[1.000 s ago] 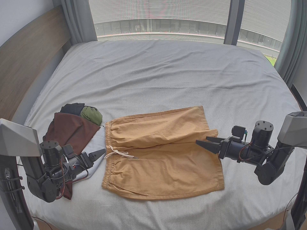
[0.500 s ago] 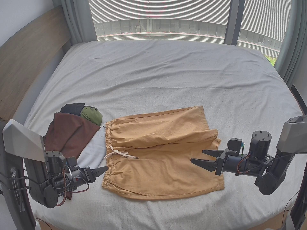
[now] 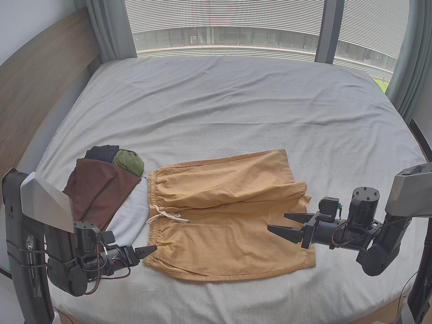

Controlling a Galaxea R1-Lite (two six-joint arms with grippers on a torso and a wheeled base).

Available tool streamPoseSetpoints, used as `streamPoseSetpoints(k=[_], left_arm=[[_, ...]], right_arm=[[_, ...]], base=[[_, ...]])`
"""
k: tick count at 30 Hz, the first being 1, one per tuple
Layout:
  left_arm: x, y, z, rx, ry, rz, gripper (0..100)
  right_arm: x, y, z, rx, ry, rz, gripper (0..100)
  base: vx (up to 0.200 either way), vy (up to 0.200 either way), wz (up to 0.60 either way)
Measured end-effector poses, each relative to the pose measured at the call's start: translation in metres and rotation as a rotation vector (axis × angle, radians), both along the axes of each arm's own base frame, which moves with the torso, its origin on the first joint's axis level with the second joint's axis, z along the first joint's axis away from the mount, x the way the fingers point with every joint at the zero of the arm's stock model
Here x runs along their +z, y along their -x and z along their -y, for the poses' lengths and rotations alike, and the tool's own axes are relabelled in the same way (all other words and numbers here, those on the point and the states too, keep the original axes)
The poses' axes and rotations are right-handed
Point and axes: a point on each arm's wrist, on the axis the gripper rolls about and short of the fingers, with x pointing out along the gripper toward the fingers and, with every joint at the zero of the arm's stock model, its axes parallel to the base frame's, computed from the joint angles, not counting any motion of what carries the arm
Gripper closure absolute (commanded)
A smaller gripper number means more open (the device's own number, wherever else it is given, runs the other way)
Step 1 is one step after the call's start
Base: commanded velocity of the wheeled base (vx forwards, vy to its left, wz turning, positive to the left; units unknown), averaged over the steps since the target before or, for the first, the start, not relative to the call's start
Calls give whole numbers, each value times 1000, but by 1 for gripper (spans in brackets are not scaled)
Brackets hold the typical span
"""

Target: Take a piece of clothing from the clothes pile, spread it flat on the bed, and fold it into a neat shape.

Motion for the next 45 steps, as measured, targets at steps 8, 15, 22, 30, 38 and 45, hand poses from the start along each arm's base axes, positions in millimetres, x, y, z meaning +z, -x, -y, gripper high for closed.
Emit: streamPoseSetpoints(k=[8, 15, 22, 30, 38, 45], left_arm=[[-9, -1, 8, 18, 55, -58, 0], [-11, -3, 14, 7, 60, -63, 0], [-13, -4, 19, -7, 59, -60, 0], [-14, -4, 23, -18, 62, -64, 0], [-13, -7, 24, 15, 115, -86, 0], [-9, -10, 29, 15, 148, -78, 0]], right_arm=[[-3, -1, -1, -2, 4, -8, 0], [-4, -1, -1, -1, 4, -9, 0], [-4, -2, -1, -3, 4, -7, 0], [-3, -3, -2, -3, 0, 5, 0], [-3, -3, -2, -3, -3, 12, 0], [-3, -3, -2, -4, -3, 12, 0]], base=[[0, 0, 0], [0, 0, 0], [0, 0, 0], [0, 0, 0], [0, 0, 0], [0, 0, 0]])
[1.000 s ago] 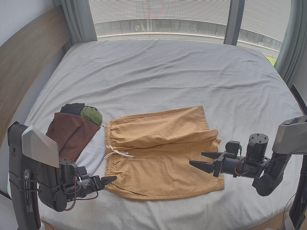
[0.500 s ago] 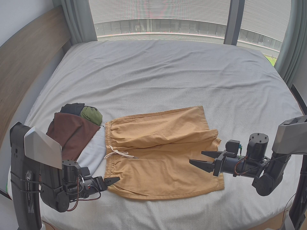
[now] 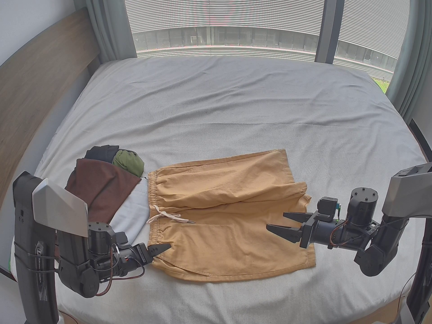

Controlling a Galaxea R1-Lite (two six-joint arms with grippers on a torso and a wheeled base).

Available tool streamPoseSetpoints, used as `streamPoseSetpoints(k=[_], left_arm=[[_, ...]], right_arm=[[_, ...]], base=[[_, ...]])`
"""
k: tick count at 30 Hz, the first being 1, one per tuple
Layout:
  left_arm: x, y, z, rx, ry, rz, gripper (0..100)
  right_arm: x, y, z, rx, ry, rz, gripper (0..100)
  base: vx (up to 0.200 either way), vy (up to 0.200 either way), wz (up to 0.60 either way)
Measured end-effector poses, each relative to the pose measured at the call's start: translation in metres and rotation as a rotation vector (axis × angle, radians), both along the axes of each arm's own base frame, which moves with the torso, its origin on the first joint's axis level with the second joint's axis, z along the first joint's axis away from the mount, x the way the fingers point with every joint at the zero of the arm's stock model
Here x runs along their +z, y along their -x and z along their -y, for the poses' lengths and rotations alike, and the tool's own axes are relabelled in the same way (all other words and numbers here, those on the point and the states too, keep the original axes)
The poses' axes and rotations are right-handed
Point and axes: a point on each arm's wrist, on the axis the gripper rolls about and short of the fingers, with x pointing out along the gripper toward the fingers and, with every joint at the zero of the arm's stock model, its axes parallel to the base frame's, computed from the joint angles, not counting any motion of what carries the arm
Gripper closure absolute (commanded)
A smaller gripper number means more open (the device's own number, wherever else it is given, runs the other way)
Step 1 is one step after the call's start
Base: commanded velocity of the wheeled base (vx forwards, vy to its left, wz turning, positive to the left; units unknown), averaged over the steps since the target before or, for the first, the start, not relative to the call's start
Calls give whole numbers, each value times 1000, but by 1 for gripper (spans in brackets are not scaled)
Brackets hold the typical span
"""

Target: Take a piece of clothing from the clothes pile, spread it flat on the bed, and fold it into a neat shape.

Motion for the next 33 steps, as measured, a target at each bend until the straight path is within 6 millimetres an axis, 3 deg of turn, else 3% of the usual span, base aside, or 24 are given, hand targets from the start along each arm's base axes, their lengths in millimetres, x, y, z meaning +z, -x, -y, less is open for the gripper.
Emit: streamPoseSetpoints(k=[8, 9, 33], left_arm=[[4, 2, -1, 3, 7, 0, 0], [4, 3, -1, 3, 6, -2, 100], [3, 4, -1, 0, -10, 0, 100]], right_arm=[[0, 0, 0, 0, 0, 0, 0], [0, 0, 0, 0, 0, -1, 0], [-3, 1, 1, 1, 9, -10, 0]], base=[[0, 0, 0], [0, 0, 0], [0, 0, 0]])
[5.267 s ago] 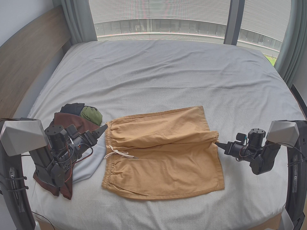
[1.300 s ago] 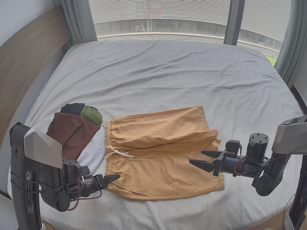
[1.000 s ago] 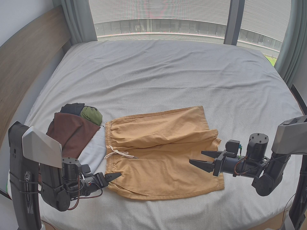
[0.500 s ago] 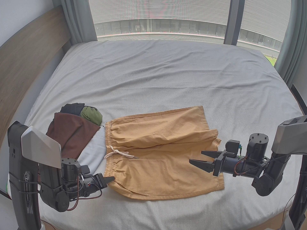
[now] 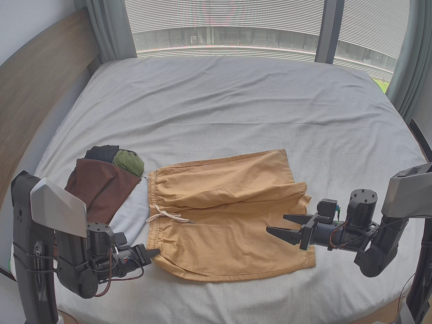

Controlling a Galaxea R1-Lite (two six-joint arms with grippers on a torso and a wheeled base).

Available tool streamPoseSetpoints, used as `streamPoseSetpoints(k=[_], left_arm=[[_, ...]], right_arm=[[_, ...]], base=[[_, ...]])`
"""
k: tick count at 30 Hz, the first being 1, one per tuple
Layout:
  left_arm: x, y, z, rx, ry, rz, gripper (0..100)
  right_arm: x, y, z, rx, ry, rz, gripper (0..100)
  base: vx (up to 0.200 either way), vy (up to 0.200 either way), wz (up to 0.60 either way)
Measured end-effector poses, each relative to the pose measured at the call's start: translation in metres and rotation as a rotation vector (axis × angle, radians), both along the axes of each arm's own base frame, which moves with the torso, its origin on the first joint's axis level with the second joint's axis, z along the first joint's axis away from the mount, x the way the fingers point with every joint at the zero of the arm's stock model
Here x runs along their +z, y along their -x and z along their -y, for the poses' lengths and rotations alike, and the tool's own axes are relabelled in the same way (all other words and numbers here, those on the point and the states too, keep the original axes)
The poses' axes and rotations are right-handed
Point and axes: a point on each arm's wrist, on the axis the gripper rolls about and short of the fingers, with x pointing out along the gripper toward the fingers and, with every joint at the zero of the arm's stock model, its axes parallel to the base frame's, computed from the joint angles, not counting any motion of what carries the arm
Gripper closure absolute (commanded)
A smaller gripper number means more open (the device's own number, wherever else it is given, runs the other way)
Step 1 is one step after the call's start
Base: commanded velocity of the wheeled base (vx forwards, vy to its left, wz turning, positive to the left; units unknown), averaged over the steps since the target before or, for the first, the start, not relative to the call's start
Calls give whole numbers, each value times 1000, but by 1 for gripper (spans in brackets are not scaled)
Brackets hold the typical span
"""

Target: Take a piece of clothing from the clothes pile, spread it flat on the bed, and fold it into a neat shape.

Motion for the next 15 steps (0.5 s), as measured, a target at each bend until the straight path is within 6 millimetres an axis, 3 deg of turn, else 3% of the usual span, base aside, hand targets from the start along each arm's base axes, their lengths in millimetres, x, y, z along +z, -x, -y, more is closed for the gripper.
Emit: streamPoseSetpoints(k=[10, 15], left_arm=[[-2, 0, 0, -2, -4, -5, 100], [-3, 1, 0, -9, -15, -2, 100]], right_arm=[[-7, 6, 8, -15, 25, -41, 0], [-15, 12, 32, -87, 57, -82, 0]], base=[[0, 0, 0], [0, 0, 0]])
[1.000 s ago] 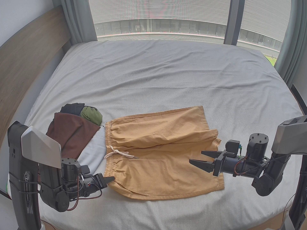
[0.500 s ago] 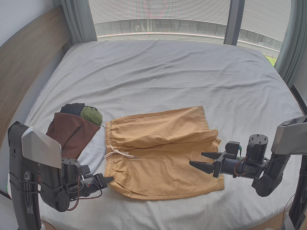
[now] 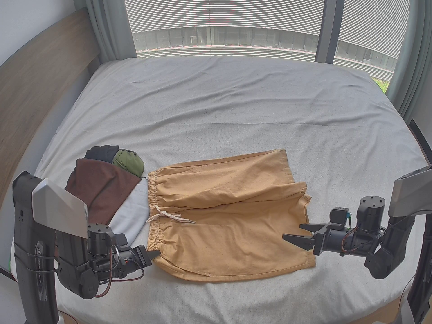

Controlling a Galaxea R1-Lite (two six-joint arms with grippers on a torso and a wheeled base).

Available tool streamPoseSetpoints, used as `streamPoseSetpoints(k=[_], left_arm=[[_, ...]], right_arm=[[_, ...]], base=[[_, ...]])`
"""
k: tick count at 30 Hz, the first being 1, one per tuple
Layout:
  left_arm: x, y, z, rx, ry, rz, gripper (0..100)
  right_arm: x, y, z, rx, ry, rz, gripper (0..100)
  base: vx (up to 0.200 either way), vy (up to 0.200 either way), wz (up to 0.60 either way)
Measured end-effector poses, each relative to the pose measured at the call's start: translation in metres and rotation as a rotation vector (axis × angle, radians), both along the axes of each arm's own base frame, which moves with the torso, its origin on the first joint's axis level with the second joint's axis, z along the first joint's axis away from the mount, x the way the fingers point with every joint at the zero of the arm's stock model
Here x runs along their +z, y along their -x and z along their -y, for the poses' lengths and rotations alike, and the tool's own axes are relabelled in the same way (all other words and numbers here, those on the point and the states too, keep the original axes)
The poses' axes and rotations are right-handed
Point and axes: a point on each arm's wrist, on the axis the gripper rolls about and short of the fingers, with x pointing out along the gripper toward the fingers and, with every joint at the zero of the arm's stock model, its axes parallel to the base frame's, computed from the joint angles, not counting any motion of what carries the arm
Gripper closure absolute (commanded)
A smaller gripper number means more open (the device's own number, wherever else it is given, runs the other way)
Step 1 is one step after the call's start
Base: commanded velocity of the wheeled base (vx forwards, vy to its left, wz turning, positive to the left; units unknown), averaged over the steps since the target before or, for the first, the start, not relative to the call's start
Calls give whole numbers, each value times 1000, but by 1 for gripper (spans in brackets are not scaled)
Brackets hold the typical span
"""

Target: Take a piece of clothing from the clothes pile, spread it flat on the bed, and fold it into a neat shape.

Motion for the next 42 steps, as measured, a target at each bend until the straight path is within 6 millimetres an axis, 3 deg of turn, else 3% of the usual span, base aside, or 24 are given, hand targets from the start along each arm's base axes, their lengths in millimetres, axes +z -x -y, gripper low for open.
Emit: streamPoseSetpoints(k=[4, 10, 22, 42], left_arm=[[-1, 0, 0, -5, -7, 1, 100], [-1, 1, 0, -7, -10, 1, 100], [-1, 1, 0, -7, -10, 0, 100], [-1, 1, 0, -7, -10, 0, 100]], right_arm=[[-9, 7, 25, -73, 36, -44, 0], [-23, 14, 41, -122, 61, -118, 0], [-56, 14, 52, -157, 89, -232, 0], [-83, 19, 49, -154, 111, -333, 0]], base=[[0, 0, 0], [0, 0, 0], [0, 0, 0], [0, 0, 0]])
